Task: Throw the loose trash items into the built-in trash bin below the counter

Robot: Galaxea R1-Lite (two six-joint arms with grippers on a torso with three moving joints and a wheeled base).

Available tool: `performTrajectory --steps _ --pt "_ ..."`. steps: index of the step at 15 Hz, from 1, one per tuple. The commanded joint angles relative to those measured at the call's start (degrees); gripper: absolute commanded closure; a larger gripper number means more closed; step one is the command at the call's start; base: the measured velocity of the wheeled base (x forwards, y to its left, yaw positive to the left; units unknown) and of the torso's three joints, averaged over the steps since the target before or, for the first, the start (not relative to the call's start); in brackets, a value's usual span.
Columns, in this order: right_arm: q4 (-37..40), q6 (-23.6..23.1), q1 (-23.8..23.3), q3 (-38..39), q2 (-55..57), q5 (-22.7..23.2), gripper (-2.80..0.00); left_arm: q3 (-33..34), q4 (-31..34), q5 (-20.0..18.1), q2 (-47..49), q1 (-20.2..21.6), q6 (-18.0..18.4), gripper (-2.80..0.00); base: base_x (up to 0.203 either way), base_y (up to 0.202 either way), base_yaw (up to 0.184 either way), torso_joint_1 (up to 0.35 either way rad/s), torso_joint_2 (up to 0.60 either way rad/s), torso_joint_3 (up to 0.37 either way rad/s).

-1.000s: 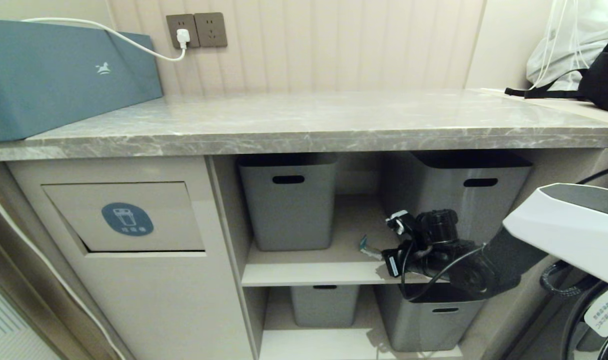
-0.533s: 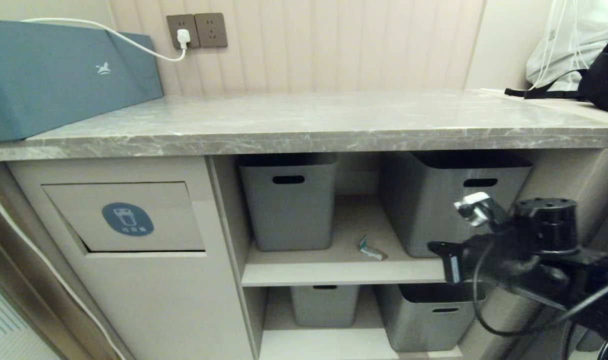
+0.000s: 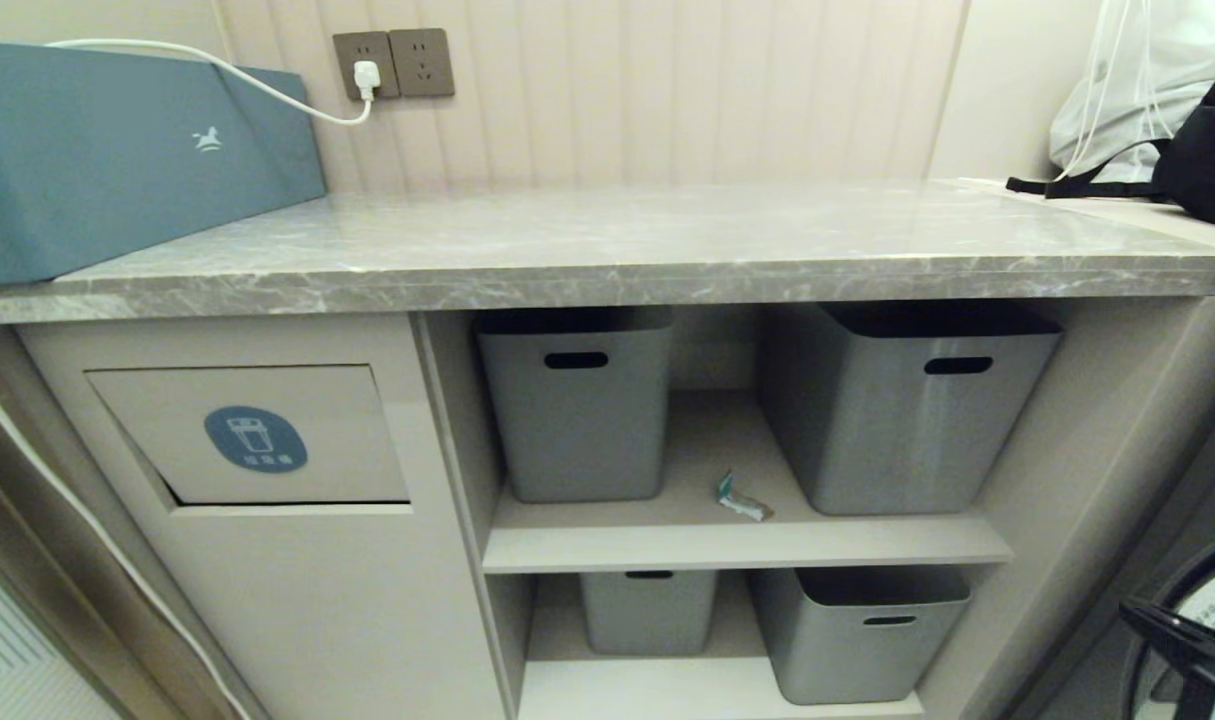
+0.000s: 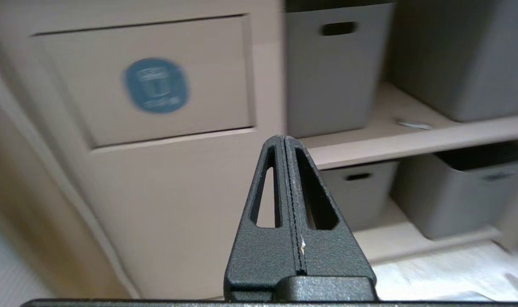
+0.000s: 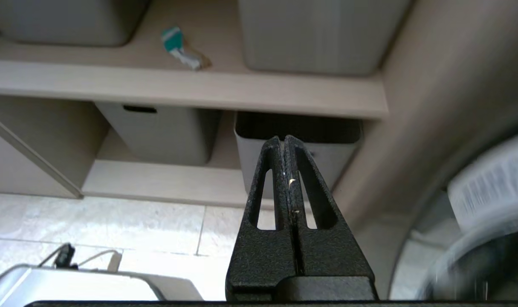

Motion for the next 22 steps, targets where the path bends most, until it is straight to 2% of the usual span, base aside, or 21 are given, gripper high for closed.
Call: performTrajectory --steps 1,3,5,7,8,10,11,13,15,19,22 --pt "9.13 -0.31 -0.80 2.02 -19.11 0.50 0.00 -2.09 -0.39 -3.35 7.69 -0.02 -0.06 0.00 0.000 0.000 0.000 0.000 0.00 0.000" --pt "22.07 -0.97 -0.88 1.35 -34.50 1.30 0.00 -4.13 -3.17 -10.39 17.26 -0.04 -0.09 0.00 0.000 0.000 0.000 0.000 0.00 0.000" --pt "36.78 -1.79 -0.94 -0.92 -47.33 0.92 0.00 -5.64 -8.89 -14.71 29.12 -0.29 -0.05 0.00 0.000 0.000 0.000 0.000 0.00 0.000" --pt "47.25 -3.23 -1.01 -2.81 -54.63 0.32 0.00 -7.22 -17.25 -17.24 43.82 -3.49 0.43 0.00 0.000 0.000 0.000 0.000 0.00 0.000" --pt "52.20 -3.98 -1.04 -3.80 -55.42 0.00 0.00 -8.28 -21.83 -16.90 51.40 -7.85 0.90 0.00 0.000 0.000 0.000 0.000 0.00 0.000" --pt "53.08 -5.63 -1.06 -4.11 -55.15 0.08 0.00 -10.94 -29.14 -13.26 64.32 -20.81 1.16 0.00 0.000 0.000 0.000 0.000 0.00 0.000" --pt "52.94 -5.80 -1.06 -3.97 -55.18 -0.48 0.00 -12.33 -32.66 -11.38 70.08 -25.53 1.15 0.00 0.000 0.000 0.000 0.000 0.00 0.000" --pt "52.95 -5.76 -1.06 -3.93 -55.18 -0.56 0.00 -14.98 -39.18 -8.12 79.41 -31.65 1.22 0.00 0.000 0.000 0.000 0.000 0.00 0.000" --pt "52.91 -5.84 -1.05 -3.96 -55.18 -0.45 0.00 -16.28 -42.87 -3.55 82.14 -32.36 1.42 0.00 0.000 0.000 0.000 0.000 0.00 0.000" --pt "52.90 -5.76 -1.06 -3.93 -55.18 -0.47 0.00 -10.42 -42.91 -3.34 79.06 -31.96 1.12 0.00 0.000 0.000 0.000 0.000 0.00 0.000" --pt "52.90 -5.49 -1.06 -4.02 -55.18 -0.51 0.00 -9.18 -42.91 -3.45 77.51 -31.90 1.11 0.00 0.000 0.000 0.000 0.000 0.00 0.000"
